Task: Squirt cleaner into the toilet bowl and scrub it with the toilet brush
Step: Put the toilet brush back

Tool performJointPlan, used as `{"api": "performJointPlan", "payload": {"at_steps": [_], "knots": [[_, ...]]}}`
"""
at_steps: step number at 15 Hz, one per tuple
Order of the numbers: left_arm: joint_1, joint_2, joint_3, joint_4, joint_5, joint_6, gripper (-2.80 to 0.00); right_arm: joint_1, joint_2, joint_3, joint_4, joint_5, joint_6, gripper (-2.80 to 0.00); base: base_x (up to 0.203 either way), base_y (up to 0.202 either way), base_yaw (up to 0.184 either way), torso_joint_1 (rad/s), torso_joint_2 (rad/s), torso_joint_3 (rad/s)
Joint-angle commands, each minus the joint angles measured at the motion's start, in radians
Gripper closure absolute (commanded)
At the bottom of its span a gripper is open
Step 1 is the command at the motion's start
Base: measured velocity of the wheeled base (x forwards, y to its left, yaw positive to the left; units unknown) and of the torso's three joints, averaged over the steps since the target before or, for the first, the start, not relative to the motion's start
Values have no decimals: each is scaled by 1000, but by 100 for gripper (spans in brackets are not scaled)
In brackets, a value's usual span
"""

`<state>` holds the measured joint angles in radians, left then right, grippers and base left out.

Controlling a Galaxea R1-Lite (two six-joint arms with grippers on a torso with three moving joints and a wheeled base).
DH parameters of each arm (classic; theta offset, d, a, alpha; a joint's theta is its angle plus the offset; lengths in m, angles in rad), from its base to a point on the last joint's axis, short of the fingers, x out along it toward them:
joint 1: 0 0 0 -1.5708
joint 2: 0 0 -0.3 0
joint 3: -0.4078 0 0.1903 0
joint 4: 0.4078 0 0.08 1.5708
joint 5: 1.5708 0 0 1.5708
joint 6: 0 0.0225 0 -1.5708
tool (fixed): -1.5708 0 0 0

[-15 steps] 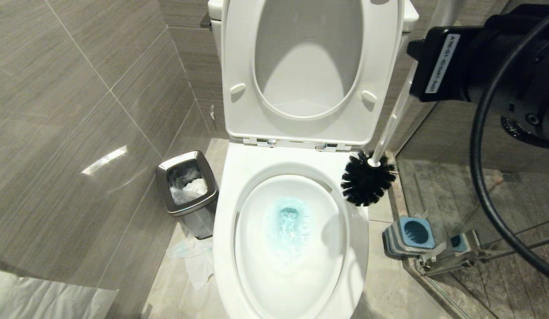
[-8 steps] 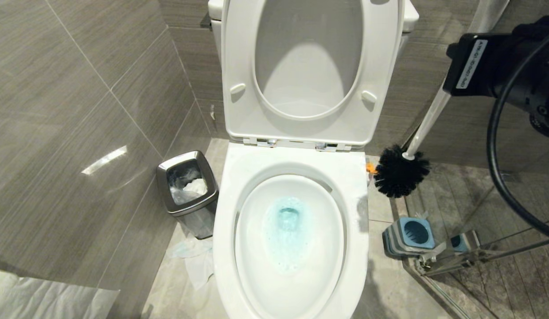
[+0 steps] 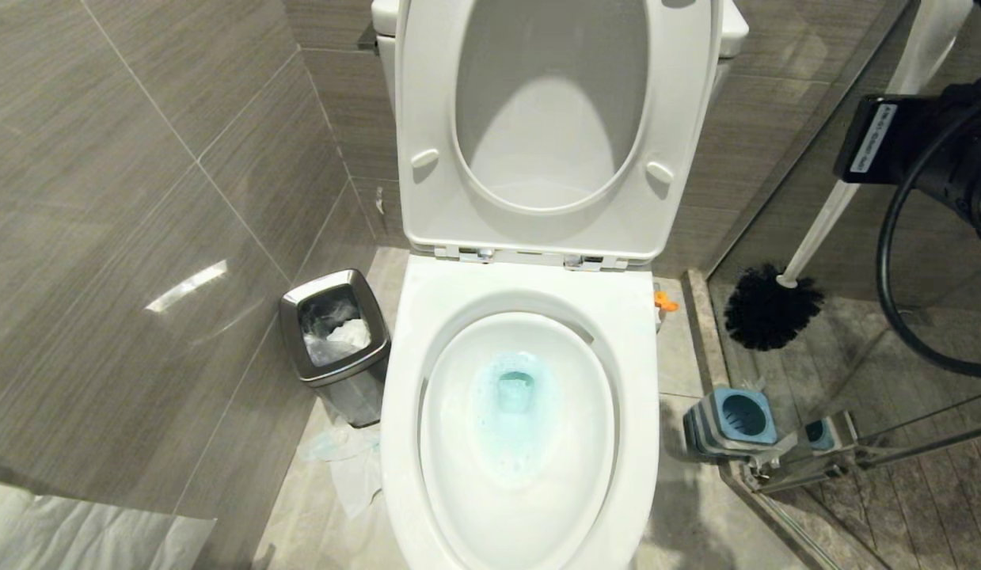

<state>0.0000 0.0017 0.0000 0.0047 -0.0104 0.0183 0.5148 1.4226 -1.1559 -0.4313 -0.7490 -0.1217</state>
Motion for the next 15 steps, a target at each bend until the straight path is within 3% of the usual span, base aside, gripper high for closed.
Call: {"api": "performJointPlan", "payload": {"at_steps": [1,11,15], "knots": [[0,0,2,0,0,0,0,-100,1,50,-43,57,0,0,0,0,0,0,0,0],[0,0,2,0,0,0,0,-538,111,389,-440,381,42,0,0,0,0,0,0,0],[0,0,2,0,0,0,0,-602,222,538,-680,474,70,0,0,0,0,0,0,0]]}}
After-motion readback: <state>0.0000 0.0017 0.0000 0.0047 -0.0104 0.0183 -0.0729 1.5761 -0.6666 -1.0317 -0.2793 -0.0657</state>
